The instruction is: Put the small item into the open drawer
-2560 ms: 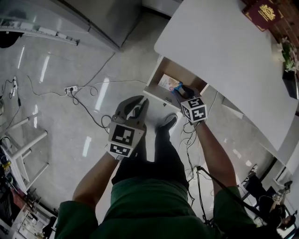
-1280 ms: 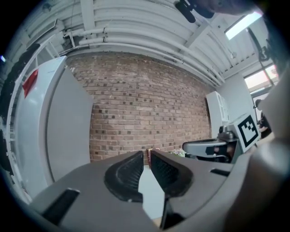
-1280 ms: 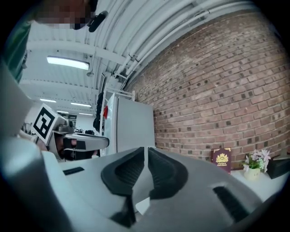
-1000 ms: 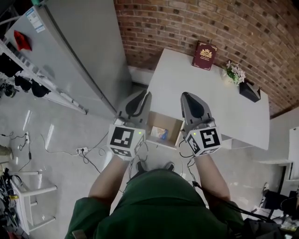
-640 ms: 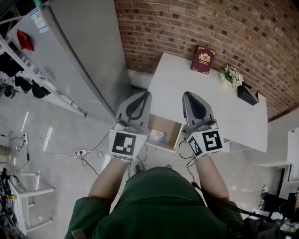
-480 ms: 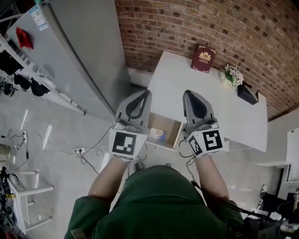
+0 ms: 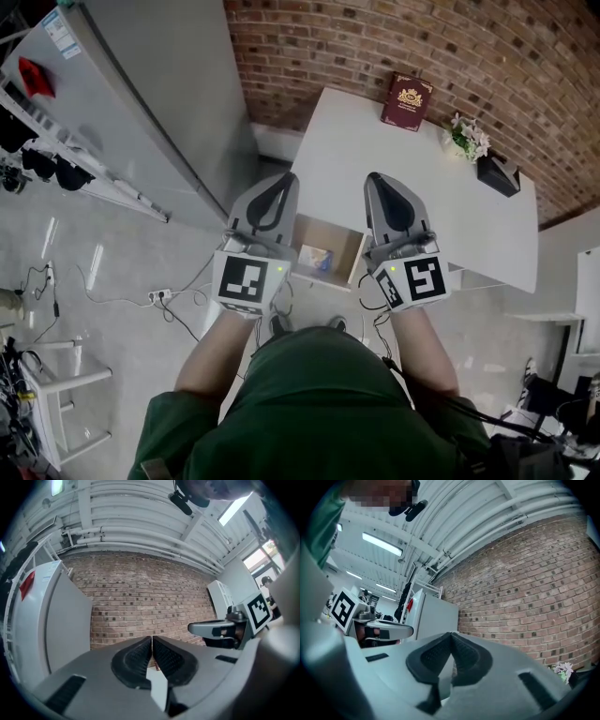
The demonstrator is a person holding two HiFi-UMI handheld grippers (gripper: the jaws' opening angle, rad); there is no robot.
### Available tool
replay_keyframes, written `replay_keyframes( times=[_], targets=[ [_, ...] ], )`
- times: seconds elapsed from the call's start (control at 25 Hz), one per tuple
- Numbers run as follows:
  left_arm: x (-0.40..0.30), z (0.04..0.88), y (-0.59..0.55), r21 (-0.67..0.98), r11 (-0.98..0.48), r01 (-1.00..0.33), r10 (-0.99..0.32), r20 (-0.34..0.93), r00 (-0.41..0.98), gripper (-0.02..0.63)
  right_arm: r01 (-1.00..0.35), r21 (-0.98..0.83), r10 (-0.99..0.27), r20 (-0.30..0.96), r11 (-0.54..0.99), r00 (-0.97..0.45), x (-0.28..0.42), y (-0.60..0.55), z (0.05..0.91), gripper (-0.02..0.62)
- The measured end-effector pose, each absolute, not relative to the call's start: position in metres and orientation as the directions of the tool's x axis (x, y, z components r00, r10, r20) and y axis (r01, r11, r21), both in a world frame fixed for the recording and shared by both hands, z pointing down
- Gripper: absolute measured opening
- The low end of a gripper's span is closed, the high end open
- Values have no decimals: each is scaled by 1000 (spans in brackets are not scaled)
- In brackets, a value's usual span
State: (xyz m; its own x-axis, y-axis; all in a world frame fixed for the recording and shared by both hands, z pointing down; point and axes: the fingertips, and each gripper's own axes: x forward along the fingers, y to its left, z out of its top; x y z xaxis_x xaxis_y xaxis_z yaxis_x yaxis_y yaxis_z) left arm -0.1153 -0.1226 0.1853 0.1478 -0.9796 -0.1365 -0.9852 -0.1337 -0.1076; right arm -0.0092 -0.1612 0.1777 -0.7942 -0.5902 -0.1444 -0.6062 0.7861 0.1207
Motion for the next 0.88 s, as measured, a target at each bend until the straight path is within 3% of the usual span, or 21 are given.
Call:
replay_keyframes(
  times=[0.88],
  targets=[
    [-94,200,-139,-127,-141,-982,-984,-87,153,11,-605,74,-595,-121,792,-794,12,-178,195,3]
  ],
)
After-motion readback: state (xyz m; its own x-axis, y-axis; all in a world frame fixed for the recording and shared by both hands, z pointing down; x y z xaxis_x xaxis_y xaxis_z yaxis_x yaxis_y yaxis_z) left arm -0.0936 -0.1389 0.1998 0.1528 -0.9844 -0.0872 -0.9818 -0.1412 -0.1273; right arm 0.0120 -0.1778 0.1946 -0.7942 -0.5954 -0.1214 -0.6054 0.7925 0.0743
